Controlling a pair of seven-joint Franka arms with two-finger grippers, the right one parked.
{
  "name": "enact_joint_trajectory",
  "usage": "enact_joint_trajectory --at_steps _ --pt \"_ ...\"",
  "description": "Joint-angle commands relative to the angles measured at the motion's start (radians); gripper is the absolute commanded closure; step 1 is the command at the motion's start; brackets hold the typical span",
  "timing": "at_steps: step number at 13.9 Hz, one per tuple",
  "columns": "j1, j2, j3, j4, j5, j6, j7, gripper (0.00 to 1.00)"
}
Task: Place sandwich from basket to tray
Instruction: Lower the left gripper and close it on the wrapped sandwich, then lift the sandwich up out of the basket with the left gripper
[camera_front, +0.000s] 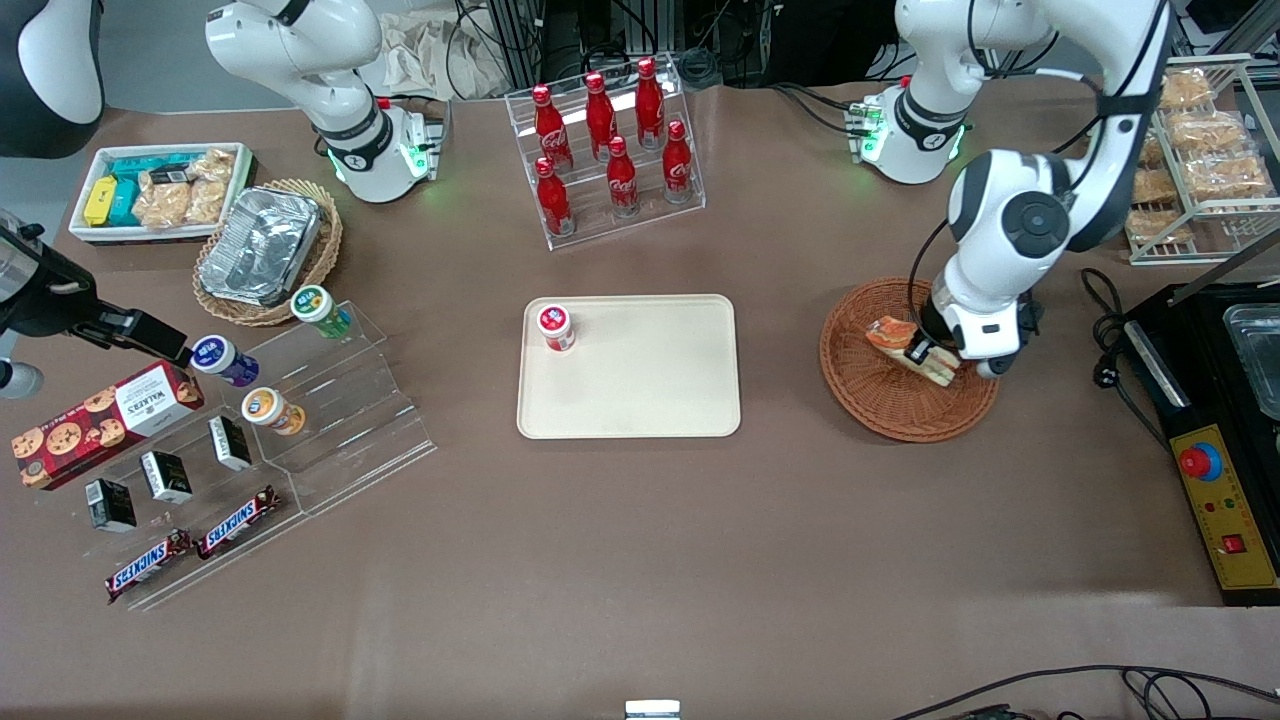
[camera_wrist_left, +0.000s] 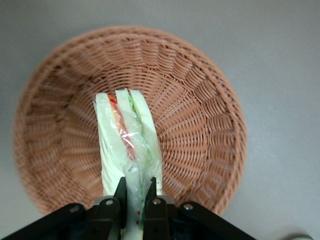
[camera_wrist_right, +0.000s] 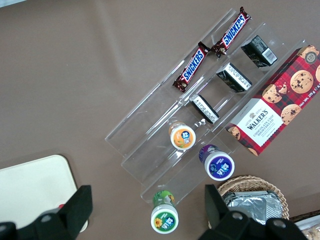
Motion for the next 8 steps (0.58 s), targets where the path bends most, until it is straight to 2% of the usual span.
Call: enact_joint_trajectory --at_steps 1,5,8 --pt "0.005 0.007 0.0 0.242 0.004 -0.285 0.042 1.0" --pt "0.018 0.001 0.002 0.401 -0.003 -0.476 0.229 1.0" --pt "0.018 0.002 0.002 0.522 -0.055 -0.622 0.411 1.0"
